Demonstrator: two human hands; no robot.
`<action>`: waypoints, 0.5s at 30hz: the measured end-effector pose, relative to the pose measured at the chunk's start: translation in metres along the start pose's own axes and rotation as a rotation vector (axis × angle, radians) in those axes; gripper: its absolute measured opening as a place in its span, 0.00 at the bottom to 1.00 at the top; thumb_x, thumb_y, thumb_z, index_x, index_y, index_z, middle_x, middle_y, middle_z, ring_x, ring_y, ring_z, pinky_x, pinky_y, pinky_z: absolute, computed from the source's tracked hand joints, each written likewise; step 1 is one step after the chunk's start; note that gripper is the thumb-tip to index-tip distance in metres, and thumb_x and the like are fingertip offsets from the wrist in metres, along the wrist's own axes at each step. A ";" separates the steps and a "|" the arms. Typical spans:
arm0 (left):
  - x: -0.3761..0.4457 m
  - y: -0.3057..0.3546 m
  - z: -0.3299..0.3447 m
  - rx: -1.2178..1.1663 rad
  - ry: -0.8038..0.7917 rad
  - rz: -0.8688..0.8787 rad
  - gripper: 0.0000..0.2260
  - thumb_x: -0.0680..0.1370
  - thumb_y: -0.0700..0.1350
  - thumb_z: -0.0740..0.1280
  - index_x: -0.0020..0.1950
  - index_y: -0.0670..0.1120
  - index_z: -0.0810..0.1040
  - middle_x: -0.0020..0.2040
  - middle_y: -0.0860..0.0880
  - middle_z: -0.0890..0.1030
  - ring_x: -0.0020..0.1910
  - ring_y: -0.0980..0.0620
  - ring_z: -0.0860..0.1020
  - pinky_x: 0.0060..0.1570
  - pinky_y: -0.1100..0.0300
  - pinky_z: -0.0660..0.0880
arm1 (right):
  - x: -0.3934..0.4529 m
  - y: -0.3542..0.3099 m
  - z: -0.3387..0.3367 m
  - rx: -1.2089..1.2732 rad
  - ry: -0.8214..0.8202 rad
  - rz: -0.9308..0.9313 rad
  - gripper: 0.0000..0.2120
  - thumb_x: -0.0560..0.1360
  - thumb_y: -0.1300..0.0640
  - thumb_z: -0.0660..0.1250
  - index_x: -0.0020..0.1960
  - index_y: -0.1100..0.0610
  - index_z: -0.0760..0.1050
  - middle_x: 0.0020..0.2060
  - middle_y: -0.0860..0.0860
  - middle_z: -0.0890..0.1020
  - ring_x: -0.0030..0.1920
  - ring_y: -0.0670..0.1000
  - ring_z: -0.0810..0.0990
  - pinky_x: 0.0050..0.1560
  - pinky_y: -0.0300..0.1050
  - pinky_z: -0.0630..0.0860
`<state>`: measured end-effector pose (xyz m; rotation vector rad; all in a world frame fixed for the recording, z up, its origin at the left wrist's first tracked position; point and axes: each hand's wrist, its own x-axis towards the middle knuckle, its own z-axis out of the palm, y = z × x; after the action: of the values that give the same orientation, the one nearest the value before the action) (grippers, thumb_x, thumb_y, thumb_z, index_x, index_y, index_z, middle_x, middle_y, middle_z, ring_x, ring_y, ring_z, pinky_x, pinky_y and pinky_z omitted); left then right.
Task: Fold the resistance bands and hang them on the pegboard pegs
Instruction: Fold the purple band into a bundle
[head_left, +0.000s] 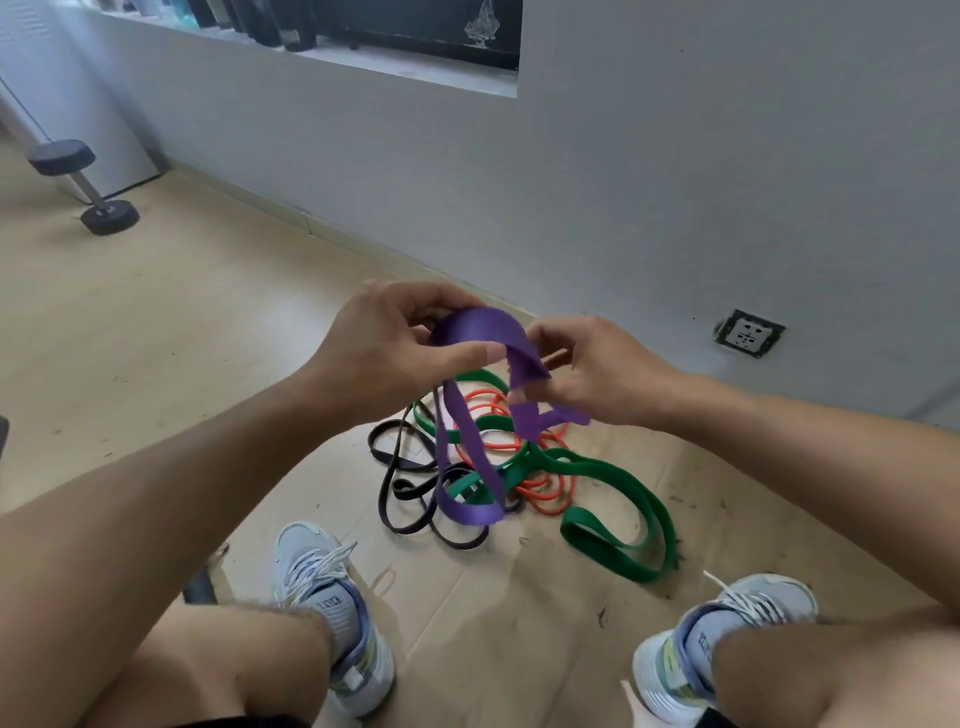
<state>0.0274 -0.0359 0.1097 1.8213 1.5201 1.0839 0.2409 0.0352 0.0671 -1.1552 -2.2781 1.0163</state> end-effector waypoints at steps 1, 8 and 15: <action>0.001 0.000 -0.001 -0.004 0.009 0.008 0.14 0.71 0.47 0.79 0.54 0.47 0.85 0.45 0.50 0.86 0.42 0.54 0.85 0.45 0.59 0.84 | 0.001 -0.001 -0.002 0.002 0.048 -0.013 0.11 0.71 0.53 0.81 0.47 0.44 0.80 0.43 0.46 0.86 0.46 0.46 0.84 0.53 0.50 0.81; 0.002 0.007 -0.003 -0.064 0.180 0.098 0.16 0.74 0.55 0.72 0.58 0.48 0.80 0.48 0.52 0.84 0.48 0.55 0.84 0.49 0.65 0.81 | -0.006 -0.017 0.000 0.017 0.146 -0.142 0.20 0.76 0.57 0.74 0.67 0.49 0.77 0.51 0.48 0.86 0.51 0.48 0.84 0.54 0.41 0.81; 0.002 0.013 -0.004 -0.188 0.273 0.160 0.14 0.77 0.54 0.70 0.58 0.48 0.78 0.49 0.48 0.84 0.47 0.50 0.86 0.53 0.48 0.83 | -0.012 -0.033 0.002 0.179 0.203 -0.148 0.21 0.78 0.61 0.72 0.69 0.50 0.75 0.56 0.49 0.84 0.55 0.47 0.84 0.57 0.47 0.83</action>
<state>0.0316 -0.0370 0.1227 1.7429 1.3804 1.5510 0.2295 0.0117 0.0903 -0.9545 -2.0359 0.9762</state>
